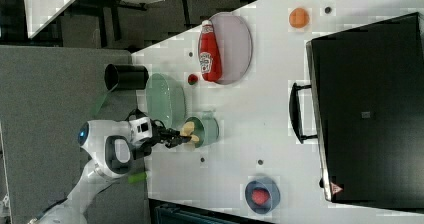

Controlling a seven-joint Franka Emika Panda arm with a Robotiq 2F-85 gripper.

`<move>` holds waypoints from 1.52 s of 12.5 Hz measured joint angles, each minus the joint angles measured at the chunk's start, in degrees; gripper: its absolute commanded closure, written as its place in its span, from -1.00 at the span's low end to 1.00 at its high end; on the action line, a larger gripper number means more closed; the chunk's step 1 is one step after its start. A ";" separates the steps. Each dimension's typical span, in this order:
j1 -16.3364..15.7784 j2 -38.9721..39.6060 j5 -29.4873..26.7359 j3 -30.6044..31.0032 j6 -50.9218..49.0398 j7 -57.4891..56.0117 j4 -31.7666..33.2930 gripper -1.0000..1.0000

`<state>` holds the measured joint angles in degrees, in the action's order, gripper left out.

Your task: Pick Banana and place it in mug.

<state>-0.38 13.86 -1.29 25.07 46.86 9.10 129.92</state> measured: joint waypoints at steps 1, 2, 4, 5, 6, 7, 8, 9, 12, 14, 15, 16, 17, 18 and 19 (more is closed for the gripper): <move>-0.14 0.03 0.89 0.14 0.87 1.24 0.90 -0.66; -0.58 0.09 0.62 0.17 0.39 1.72 1.34 -0.89; -1.23 -0.41 2.11 0.67 3.02 2.82 1.57 -1.00; -1.65 -1.15 2.28 0.59 3.30 2.82 2.01 -1.00; -1.74 -1.35 2.36 0.74 3.22 2.83 2.01 -1.00; -2.00 -1.55 2.31 0.53 3.66 2.83 1.79 -1.00; -1.96 -2.80 2.38 0.52 3.02 3.04 1.90 -1.00; -1.99 -4.75 2.40 0.46 2.94 3.43 1.68 -1.00; -1.28 -12.79 1.79 -1.69 -6.43 3.46 0.11 -1.00; -0.13 -18.98 1.79 -5.40 -14.74 3.46 -2.13 -1.00; 0.33 -21.35 1.36 -7.83 -19.65 3.46 -4.48 -1.00; 0.39 -23.52 -0.15 -10.84 -23.36 3.46 -7.16 -1.00; 0.76 -25.41 -0.12 -13.82 -26.44 3.44 -10.30 -1.00; 1.38 -27.28 0.98 -16.66 -29.33 3.43 -13.20 -1.00; 1.54 -28.85 1.77 -20.07 -31.70 3.42 -15.22 -1.00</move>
<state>1.17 -15.00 0.48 5.00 15.16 12.52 114.70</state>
